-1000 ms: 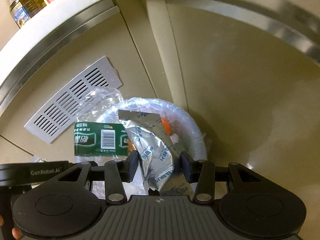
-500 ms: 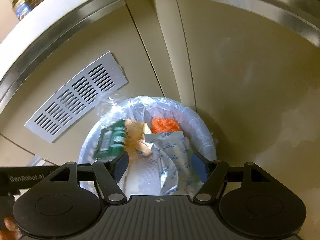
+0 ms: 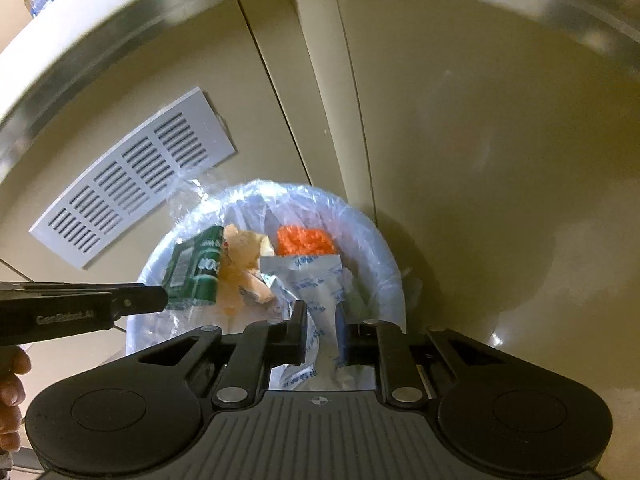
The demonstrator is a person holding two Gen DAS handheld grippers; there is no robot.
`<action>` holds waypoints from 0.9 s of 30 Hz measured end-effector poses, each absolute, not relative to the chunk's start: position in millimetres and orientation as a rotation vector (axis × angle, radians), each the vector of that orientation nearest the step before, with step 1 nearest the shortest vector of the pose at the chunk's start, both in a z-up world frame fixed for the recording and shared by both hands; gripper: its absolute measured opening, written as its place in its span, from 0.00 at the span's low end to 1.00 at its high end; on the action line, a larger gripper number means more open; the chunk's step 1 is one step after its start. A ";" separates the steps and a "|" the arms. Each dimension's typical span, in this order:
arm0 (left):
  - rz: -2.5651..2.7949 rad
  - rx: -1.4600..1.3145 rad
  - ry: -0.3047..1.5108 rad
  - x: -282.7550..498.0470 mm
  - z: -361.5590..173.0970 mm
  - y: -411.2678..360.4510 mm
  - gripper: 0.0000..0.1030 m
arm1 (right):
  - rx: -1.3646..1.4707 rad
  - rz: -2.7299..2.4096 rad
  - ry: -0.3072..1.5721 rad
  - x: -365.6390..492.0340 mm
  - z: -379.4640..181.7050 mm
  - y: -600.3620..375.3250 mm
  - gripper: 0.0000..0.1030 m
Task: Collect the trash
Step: 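Open the left tool to drop the water bottle into the wastebasket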
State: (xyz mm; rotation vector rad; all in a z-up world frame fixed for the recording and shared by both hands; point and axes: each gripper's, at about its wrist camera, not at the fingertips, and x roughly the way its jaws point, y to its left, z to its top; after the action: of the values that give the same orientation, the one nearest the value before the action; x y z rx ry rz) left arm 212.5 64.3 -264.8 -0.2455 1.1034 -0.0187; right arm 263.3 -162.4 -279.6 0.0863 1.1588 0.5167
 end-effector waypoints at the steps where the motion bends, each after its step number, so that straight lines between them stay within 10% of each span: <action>1: -0.026 -0.233 1.100 213.8 -266.2 62.7 0.11 | 0.088 0.515 1.165 263.6 -283.4 -161.7 0.16; 27: -0.038 -0.244 1.154 232.5 -264.2 55.3 0.13 | 0.068 0.565 1.179 270.4 -294.9 -156.0 0.13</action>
State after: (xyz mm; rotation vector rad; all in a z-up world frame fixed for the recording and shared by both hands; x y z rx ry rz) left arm 232.5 55.3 -264.2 -0.2442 1.1540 -0.0382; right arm 270.4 -156.0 -294.9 0.0683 1.1786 0.5646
